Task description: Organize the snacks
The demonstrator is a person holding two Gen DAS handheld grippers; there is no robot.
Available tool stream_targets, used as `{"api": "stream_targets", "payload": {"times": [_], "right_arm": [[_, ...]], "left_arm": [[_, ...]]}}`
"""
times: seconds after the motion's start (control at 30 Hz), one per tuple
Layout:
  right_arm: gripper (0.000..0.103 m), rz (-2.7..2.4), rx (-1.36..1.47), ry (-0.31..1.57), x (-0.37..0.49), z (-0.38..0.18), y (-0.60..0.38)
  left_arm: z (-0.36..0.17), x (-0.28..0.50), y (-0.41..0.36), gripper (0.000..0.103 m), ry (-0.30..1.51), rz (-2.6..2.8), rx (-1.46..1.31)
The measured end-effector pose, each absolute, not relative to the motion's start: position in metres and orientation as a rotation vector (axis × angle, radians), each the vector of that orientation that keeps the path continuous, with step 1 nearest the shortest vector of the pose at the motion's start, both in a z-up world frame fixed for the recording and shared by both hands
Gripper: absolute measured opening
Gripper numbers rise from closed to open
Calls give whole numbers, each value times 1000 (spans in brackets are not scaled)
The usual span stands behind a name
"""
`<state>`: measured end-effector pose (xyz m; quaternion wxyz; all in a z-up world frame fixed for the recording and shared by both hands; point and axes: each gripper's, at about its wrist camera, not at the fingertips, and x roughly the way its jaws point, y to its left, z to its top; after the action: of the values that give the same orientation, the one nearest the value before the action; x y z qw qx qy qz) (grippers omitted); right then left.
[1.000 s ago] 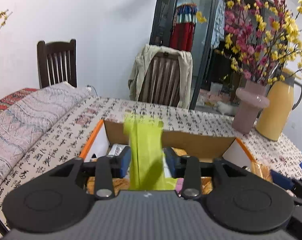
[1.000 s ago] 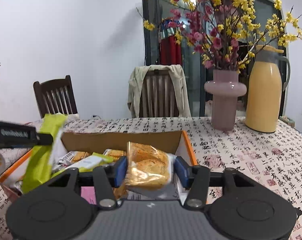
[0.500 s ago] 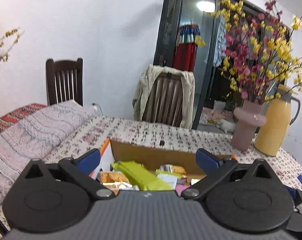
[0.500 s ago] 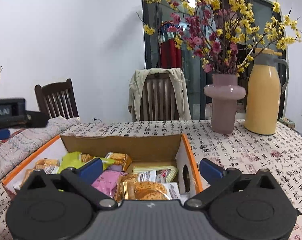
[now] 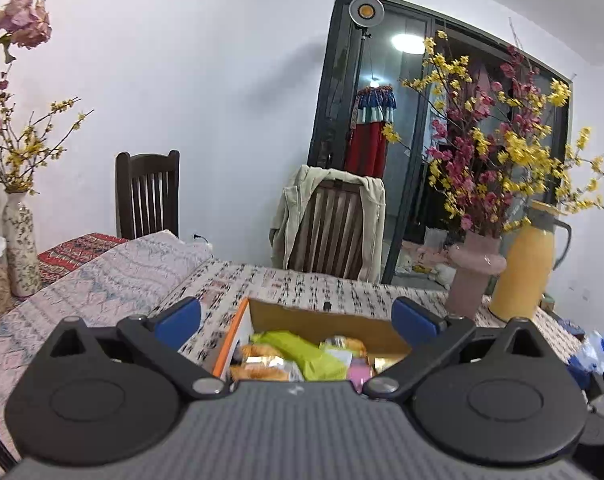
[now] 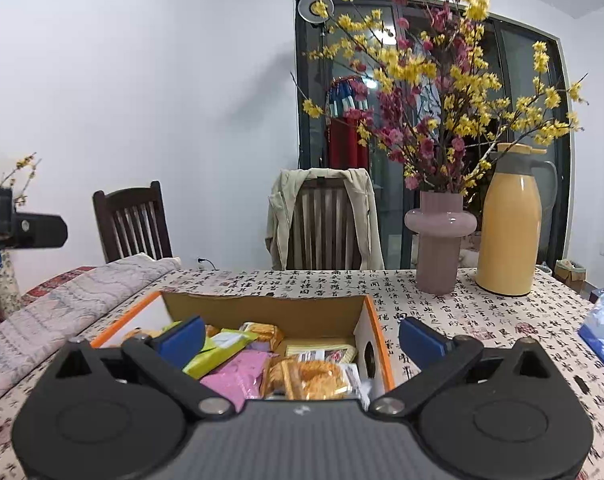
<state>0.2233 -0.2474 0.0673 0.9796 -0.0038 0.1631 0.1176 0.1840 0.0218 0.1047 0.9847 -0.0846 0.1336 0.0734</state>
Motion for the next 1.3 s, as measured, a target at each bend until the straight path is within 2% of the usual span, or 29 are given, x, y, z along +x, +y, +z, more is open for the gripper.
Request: {"api": "stream_targets", "payload": {"times": [0.4,0.63,0.83,1.3], "right_arm": [[103,277,-6,362,114,53,-268],[103,287,6,391,68,39,-282],[103,273,12,410,51,33,-292],[103,274,2,431,37,25,-293]], "left_arm": [[77,86,29,103,340,111,-175],[57,55,22,103,403,83,-146],[37,40,15,103,467,73,-138],[32,19,15,103,458,74,-122]]}}
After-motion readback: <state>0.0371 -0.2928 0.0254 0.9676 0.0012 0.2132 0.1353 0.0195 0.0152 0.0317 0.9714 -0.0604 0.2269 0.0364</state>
